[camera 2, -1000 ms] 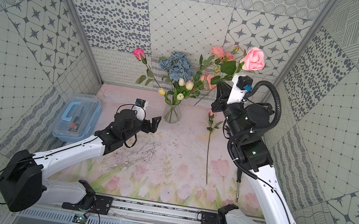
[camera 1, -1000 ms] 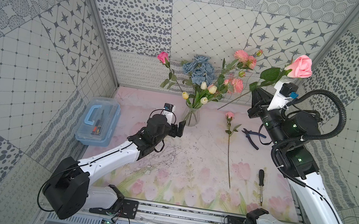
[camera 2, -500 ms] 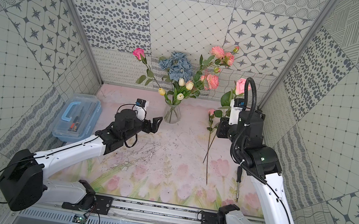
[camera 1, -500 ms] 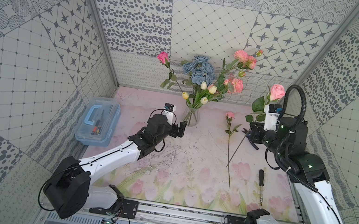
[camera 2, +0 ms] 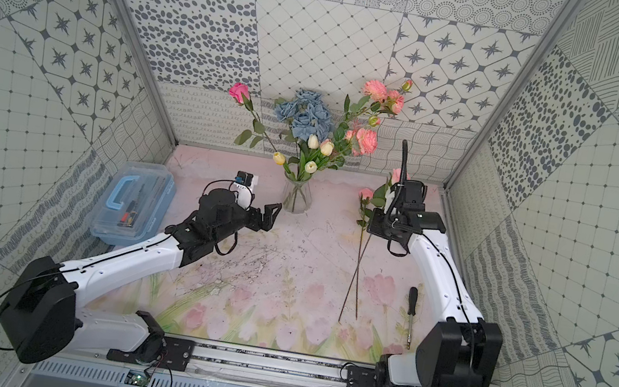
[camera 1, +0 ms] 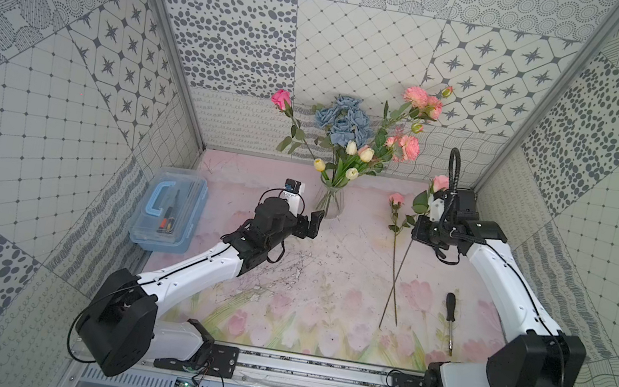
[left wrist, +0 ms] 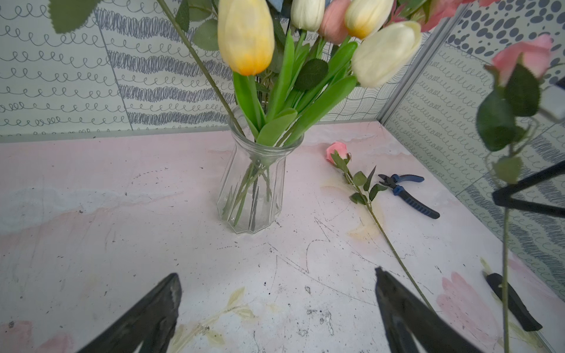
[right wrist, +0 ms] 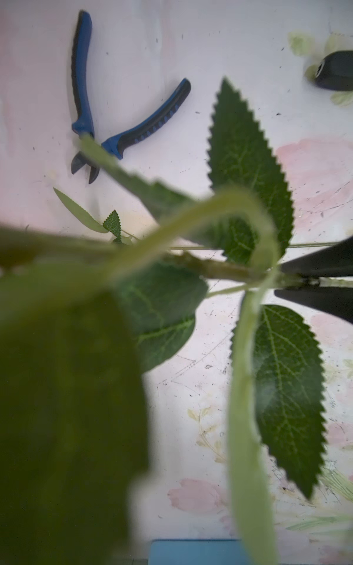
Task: Pick out pink flowers from the vase
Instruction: Place the flower at the center of the board.
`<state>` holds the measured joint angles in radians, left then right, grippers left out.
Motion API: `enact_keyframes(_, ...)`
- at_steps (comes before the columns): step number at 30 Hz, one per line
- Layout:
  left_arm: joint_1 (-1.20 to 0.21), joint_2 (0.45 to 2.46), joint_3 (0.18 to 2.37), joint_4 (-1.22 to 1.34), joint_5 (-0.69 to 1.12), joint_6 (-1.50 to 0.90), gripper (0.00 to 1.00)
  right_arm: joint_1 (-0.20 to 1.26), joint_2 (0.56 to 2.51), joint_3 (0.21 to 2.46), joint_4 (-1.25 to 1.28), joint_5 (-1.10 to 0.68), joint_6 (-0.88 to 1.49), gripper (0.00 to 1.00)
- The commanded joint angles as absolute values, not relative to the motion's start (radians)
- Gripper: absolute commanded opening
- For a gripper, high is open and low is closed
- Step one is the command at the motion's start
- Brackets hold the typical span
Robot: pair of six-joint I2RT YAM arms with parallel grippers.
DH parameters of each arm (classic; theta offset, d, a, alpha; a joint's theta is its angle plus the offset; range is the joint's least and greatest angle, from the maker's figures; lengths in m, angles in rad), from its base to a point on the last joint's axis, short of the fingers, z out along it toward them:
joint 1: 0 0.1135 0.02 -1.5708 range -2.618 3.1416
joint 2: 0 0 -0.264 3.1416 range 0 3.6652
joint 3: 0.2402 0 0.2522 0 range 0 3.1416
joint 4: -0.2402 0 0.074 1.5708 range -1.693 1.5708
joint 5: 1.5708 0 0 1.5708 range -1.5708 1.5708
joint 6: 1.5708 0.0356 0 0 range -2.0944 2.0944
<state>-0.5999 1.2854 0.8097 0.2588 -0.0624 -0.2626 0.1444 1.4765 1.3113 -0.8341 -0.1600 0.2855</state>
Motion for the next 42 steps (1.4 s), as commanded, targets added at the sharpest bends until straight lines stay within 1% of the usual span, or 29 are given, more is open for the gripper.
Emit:
enact_keyframes(1, -0.592, 1.299, 0.818, 0.293, -0.026, -0.274, 0.99, 0.140, 1.606, 1.391, -0.763, -0.194, 0.280, 0.00)
enact_keyframes(5, -0.593, 1.303, 0.818, 0.287, -0.023, -0.273, 0.99, 0.140, 1.780, 1.501, -0.768, -0.192, 0.264, 0.00)
enact_keyframes(11, -0.593, 1.315, 0.821, 0.279, -0.017, -0.272, 0.99, 0.139, 2.017, 1.735, -0.891, -0.153, 0.222, 0.01)
enact_keyframes(18, -0.594, 1.329, 0.828, 0.270, -0.015, -0.268, 0.99, 0.138, 2.126, 1.798, -0.912, -0.166, 0.222, 0.03)
enact_keyframes(23, -0.592, 1.339, 0.836, 0.267, -0.010, -0.273, 0.99, 0.138, 2.138, 1.771, -0.903, -0.142, 0.222, 0.05)
enact_keyframes(30, -0.593, 1.347, 0.844, 0.261, 0.000, -0.287, 0.99, 0.138, 2.119, 1.702, -0.879, -0.148, 0.225, 0.20)
enact_keyframes(35, -0.594, 1.339, 0.849, 0.249, 0.004, -0.293, 0.99, 0.137, 2.077, 1.666, -0.861, -0.136, 0.232, 0.23)
enact_keyframes(42, -0.595, 1.317, 0.844, 0.232, -0.011, -0.290, 0.99, 0.135, 1.855, 1.575, -0.750, -0.122, 0.255, 0.55)
